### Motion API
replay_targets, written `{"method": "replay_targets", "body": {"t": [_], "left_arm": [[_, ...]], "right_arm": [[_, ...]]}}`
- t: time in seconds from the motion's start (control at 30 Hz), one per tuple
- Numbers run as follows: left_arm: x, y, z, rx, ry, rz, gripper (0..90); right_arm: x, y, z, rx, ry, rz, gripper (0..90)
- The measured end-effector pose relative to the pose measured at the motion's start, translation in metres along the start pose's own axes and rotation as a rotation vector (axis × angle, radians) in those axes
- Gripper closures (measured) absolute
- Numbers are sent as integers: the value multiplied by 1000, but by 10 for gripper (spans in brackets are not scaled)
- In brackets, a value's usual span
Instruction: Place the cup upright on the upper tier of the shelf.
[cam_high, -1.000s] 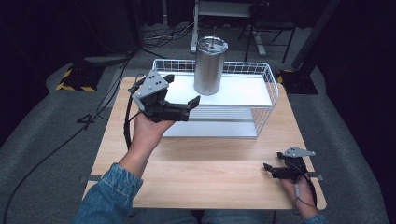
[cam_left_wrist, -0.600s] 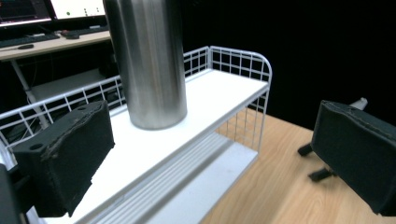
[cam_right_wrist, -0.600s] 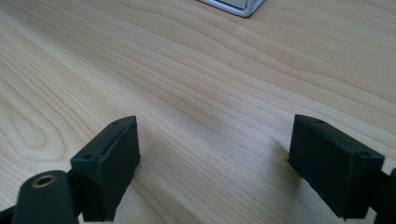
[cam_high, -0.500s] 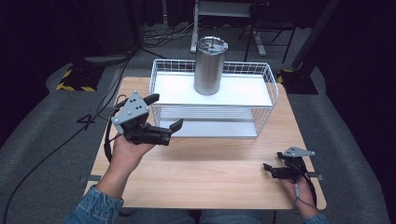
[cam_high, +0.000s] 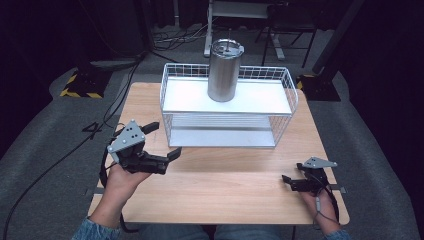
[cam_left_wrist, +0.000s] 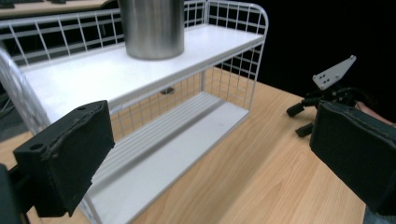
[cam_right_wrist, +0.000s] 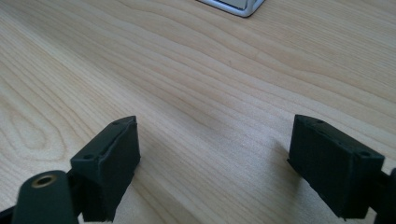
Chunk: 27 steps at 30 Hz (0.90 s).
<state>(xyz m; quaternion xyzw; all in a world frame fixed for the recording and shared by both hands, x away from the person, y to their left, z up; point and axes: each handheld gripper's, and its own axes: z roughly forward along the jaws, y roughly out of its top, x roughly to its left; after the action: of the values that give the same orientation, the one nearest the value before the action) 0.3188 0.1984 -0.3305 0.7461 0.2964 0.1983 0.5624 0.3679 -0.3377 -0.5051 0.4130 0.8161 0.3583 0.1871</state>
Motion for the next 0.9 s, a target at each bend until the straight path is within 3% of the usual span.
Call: {"method": "replay_targets", "body": {"t": [0.17,0.4,0.73,0.9], "left_arm": [[4,-18,1,49,4,-1,2],[8,-46,4,110,44,-18,2],[7,-83,14,209,70,-25,34],[5,-95,17,212,92,-35,53]], "right_arm": [[0,0,0,0,0,0,167],[0,0,0,0,-1,0,167],[0,0,0,0,0,0,167],[0,0,0,0,0,0,167]]}}
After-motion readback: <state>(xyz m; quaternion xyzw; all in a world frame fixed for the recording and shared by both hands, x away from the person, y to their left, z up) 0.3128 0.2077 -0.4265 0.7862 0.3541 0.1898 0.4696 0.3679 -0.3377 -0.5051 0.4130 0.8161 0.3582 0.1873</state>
